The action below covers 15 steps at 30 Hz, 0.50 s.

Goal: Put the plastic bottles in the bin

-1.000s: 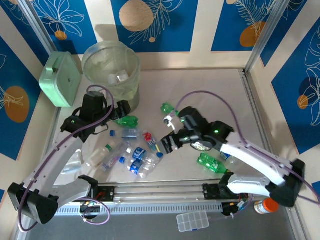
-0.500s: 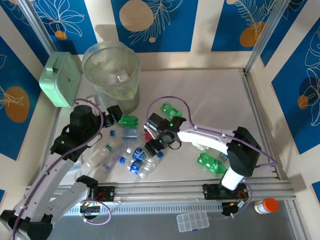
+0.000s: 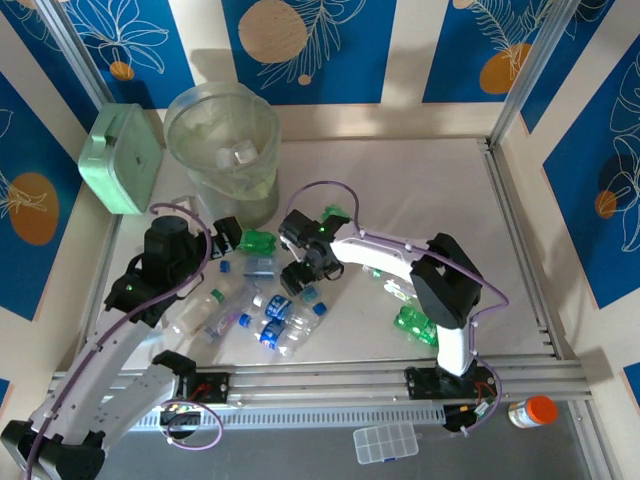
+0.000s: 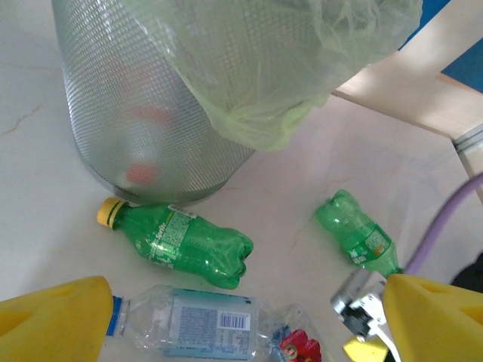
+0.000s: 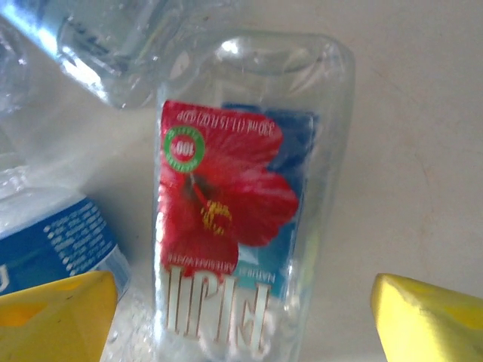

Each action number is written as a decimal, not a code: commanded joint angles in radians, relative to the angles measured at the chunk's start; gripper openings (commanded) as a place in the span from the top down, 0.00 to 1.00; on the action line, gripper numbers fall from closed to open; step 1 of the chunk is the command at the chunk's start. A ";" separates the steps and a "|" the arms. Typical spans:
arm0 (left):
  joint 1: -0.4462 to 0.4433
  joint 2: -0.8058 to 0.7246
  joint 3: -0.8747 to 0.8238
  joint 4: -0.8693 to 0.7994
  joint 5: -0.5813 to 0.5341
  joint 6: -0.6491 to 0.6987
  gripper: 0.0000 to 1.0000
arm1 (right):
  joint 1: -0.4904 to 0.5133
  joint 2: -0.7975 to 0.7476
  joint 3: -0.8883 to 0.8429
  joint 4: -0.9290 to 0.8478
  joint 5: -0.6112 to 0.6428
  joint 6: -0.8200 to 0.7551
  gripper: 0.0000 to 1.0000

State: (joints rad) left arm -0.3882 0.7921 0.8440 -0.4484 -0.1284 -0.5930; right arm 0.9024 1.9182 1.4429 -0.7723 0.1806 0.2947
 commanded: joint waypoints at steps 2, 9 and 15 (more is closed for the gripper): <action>0.006 0.004 -0.002 0.024 0.039 0.016 0.07 | 0.007 0.061 0.047 -0.061 0.023 -0.022 0.13; 0.006 -0.002 -0.001 0.021 0.027 0.019 0.07 | -0.001 0.093 0.043 -0.055 0.019 -0.032 0.20; 0.005 0.007 0.009 0.029 0.053 0.022 0.07 | -0.015 0.036 0.023 -0.048 0.008 -0.041 0.36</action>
State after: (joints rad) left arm -0.3882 0.8005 0.8440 -0.4480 -0.1036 -0.5930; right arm 0.8959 2.0064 1.4696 -0.8043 0.1955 0.2611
